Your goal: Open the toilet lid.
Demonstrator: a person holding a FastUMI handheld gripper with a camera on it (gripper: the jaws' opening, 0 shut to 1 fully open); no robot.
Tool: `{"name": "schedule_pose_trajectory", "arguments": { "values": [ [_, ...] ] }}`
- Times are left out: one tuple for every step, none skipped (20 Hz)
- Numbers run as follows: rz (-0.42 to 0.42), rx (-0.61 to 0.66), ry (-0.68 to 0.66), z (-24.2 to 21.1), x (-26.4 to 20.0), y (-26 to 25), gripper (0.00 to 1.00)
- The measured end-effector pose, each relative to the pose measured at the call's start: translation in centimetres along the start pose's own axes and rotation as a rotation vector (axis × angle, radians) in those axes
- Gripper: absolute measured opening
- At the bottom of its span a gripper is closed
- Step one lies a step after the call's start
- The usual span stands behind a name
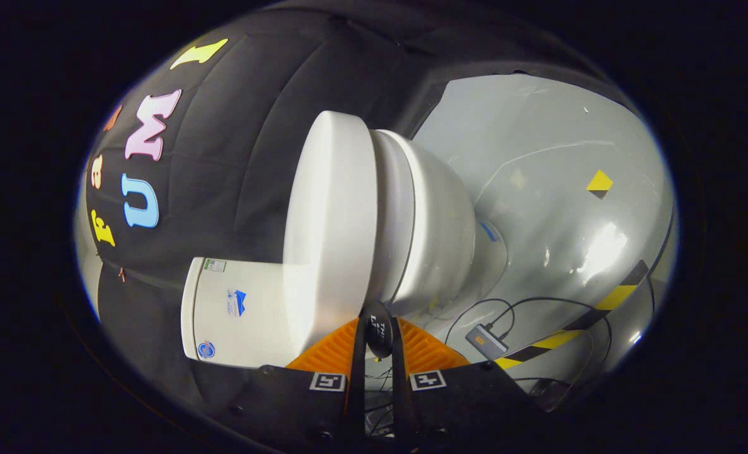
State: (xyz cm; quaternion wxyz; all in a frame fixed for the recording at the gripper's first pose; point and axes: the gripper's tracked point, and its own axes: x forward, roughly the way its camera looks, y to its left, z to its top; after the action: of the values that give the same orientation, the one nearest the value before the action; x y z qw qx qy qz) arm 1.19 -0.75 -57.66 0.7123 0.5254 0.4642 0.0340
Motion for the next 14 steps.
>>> {"name": "schedule_pose_trajectory", "arguments": {
  "values": [
    [0.0,-0.01,-0.006,0.1,0.0,0.2,0.23],
    [0.0,-0.019,-0.007,0.0,0.1,0.7,0.22],
    [-0.003,-0.028,-0.013,0.2,-0.2,1.0,0.22],
    [-0.021,-0.045,-0.008,0.3,-0.3,1.3,0.18],
    [-0.039,-0.062,-0.006,0.1,-0.4,1.4,0.17],
    [-0.05,-0.074,-0.016,0.4,-0.7,1.9,0.17],
    [-0.053,-0.079,-0.022,0.6,-1.1,2.6,0.17],
    [-0.052,-0.083,-0.028,0.8,-1.5,3.3,0.17],
    [-0.052,-0.086,-0.035,0.7,-1.9,4.1,0.17],
    [-0.052,-0.094,-0.047,0.8,-2.3,4.9,0.17],
    [-0.053,-0.109,-0.059,0.9,-2.7,5.9,0.17],
    [-0.059,-0.128,-0.071,0.9,-3.2,6.8,0.17],
    [-0.071,-0.149,-0.084,0.9,-3.6,7.7,0.17],
    [-0.084,-0.168,-0.096,0.8,-3.9,8.7,0.17]
  ]
}}
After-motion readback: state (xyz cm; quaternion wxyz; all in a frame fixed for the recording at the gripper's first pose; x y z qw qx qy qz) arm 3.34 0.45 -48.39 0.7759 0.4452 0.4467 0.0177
